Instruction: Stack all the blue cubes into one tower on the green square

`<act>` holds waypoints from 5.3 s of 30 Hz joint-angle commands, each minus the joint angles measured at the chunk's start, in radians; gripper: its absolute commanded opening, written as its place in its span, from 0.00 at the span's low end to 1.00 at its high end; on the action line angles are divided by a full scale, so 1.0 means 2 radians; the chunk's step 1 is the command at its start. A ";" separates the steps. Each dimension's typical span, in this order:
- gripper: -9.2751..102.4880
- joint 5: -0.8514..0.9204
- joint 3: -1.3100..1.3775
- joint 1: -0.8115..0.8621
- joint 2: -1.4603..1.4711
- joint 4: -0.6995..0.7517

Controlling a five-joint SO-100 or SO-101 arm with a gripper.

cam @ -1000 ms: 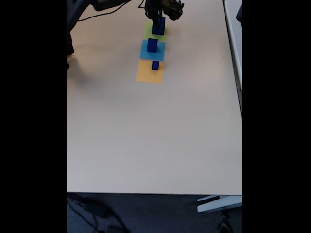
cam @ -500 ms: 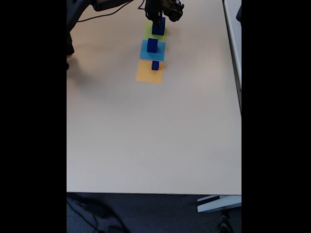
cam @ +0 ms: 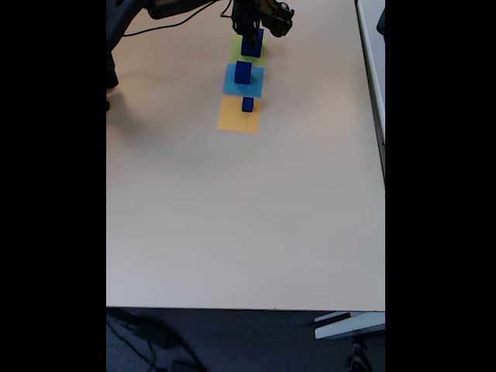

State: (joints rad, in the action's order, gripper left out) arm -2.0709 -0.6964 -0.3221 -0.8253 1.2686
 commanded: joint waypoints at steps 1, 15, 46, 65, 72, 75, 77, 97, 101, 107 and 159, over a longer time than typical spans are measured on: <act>0.21 0.005 0.019 0.005 -0.064 0.004; 0.12 0.016 0.033 0.008 -0.067 0.011; 0.08 0.130 0.042 0.073 -0.114 0.006; 0.08 0.262 -0.206 0.173 -0.216 -0.109; 0.08 0.271 -0.278 0.181 -0.236 -0.163; 0.08 0.271 -0.317 0.183 -0.245 -0.193; 0.08 0.270 -0.334 0.186 -0.251 -0.203; 0.08 0.279 -0.404 0.204 -0.271 -0.239; 0.08 0.280 -0.408 0.206 -0.273 -0.238; 0.08 0.290 -0.408 0.213 -0.275 -0.238; 0.08 0.280 -0.420 0.204 -0.262 -0.245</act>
State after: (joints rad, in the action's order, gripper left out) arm -1.4987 -1.5401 0.1012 -1.2778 0.8007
